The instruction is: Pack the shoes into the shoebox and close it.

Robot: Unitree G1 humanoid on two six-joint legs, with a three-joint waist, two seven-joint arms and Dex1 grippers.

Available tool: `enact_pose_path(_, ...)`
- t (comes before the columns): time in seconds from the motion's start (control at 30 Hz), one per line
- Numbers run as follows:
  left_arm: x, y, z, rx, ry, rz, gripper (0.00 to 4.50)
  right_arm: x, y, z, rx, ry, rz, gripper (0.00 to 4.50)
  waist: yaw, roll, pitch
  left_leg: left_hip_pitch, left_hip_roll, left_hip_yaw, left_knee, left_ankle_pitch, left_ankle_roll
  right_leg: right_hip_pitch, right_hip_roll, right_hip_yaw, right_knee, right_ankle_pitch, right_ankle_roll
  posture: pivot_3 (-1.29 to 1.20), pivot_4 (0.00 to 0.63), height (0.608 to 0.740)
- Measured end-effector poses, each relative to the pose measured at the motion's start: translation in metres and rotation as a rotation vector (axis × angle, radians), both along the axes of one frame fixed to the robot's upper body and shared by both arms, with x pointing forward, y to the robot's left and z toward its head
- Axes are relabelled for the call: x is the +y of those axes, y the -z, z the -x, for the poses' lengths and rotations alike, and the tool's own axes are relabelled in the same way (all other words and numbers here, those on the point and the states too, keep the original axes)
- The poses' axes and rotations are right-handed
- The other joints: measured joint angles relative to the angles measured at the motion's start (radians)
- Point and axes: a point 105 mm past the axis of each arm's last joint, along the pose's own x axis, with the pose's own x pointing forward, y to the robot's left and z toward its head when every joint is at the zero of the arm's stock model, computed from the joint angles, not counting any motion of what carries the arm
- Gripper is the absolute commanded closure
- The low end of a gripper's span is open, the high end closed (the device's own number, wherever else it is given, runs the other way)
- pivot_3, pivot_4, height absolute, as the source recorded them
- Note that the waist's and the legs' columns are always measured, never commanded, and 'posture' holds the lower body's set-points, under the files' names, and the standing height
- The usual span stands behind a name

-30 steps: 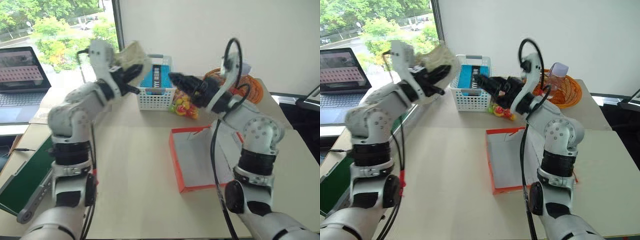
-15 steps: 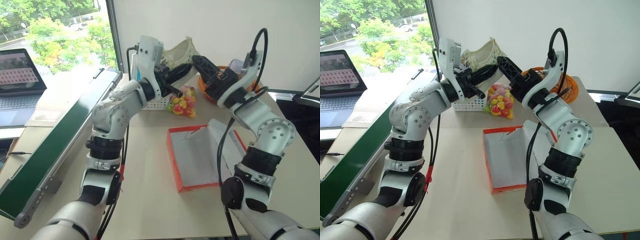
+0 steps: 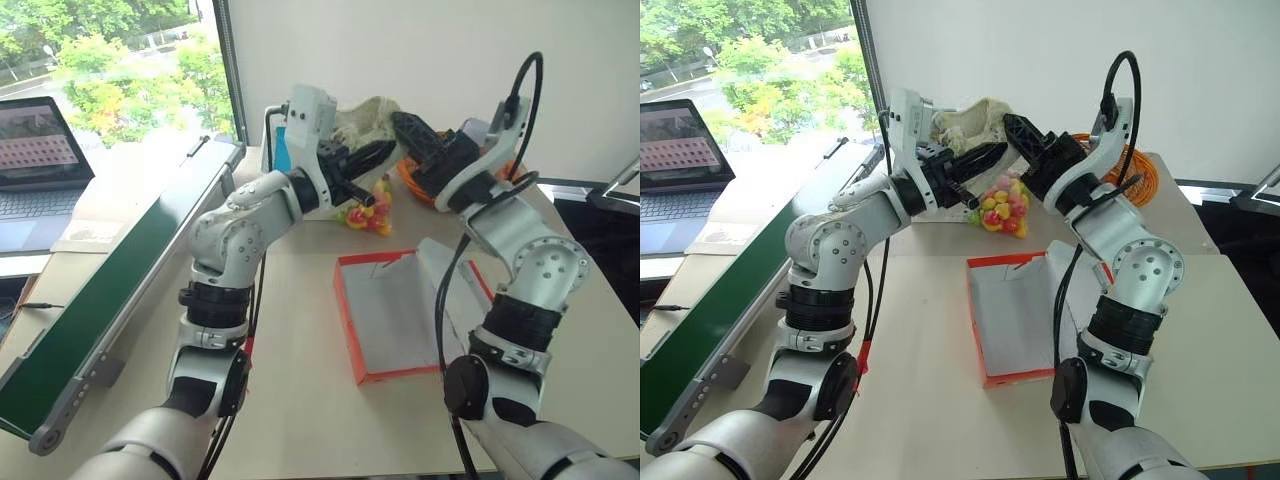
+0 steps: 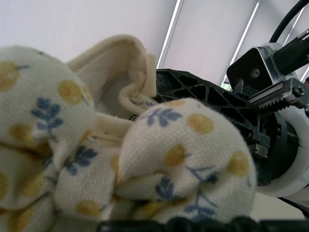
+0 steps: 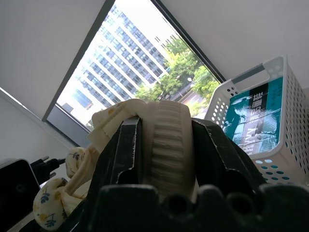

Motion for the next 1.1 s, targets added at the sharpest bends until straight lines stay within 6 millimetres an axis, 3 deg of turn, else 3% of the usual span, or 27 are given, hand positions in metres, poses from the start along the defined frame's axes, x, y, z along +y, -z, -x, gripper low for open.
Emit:
enact_pose_path(0.2,0.001,0.0,0.0,0.0,-0.002,-0.003,4.5,0.0,0.0,0.0,0.0,-0.005,0.006,3.59,0.001,0.0,0.0,0.0,0.0,0.0,0.0,0.0,0.0,0.0,0.0,0.0,0.0,0.0,0.0,0.0,0.15,0.74)
enact_pose_path(0.37,0.002,0.003,0.002,0.0,0.002,-0.032,2.65,-0.003,0.0,-0.002,0.003,0.011,0.027,3.61,0.001,0.0,0.0,0.0,0.0,0.0,0.0,0.0,0.0,0.0,0.0,0.0,0.0,0.0,0.0,0.0,0.15,0.74)
enact_pose_path(0.57,0.013,0.0,0.012,-0.015,0.036,-0.08,0.46,-0.02,-0.001,-0.007,0.005,0.074,0.054,3.61,0.0,0.002,0.001,0.0,0.0,0.0,0.0,0.0,0.0,0.0,0.0,0.0,0.0,0.0,0.0,0.0,0.15,0.74)
enact_pose_path(0.67,0.023,0.0,0.023,-0.019,0.087,-0.113,0.46,-0.034,-0.002,-0.01,0.002,0.119,0.083,3.61,-0.001,0.004,0.003,0.0,0.0,0.0,0.0,0.0,0.0,0.0,0.0,0.0,0.0,0.0,0.0,0.0,0.15,0.74)
enact_pose_path(0.8,0.052,-0.011,0.041,-0.071,0.136,-0.174,0.46,-0.068,-0.007,-0.014,0.001,0.217,0.17,3.61,0.0,0.01,0.008,0.0,0.0,0.0,0.0,0.0,0.0,0.0,0.0,0.0,-0.001,0.0,0.0,0.0,0.15,0.74)
enact_pose_path(0.9,0.059,-0.013,0.049,-0.097,0.163,-0.211,0.46,-0.08,-0.017,-0.013,-0.03,0.227,0.222,3.61,0.0,0.012,0.009,0.0,0.0,0.0,-0.001,0.0,0.0,0.0,0.0,0.001,-0.001,0.0,0.0,0.0,0.15,0.74)
enact_pose_path(1.0,0.066,-0.005,0.049,-0.096,0.153,-0.259,0.46,-0.084,-0.028,-0.006,-0.067,0.194,0.337,3.61,0.001,0.012,0.009,0.0,0.0,0.001,-0.001,0.0,0.0,0.0,0.0,0.001,-0.001,0.0,0.0,0.0,0.15,0.74)
enact_pose_path(1.1,0.067,0.002,0.043,-0.1,0.12,-0.285,0.46,-0.07,-0.019,0.002,-0.039,0.051,0.506,3.61,0.001,0.011,0.009,0.0,0.0,0.001,-0.001,0.0,0.0,0.0,0.0,0.001,-0.002,0.0,0.0,0.0,0.15,0.74)
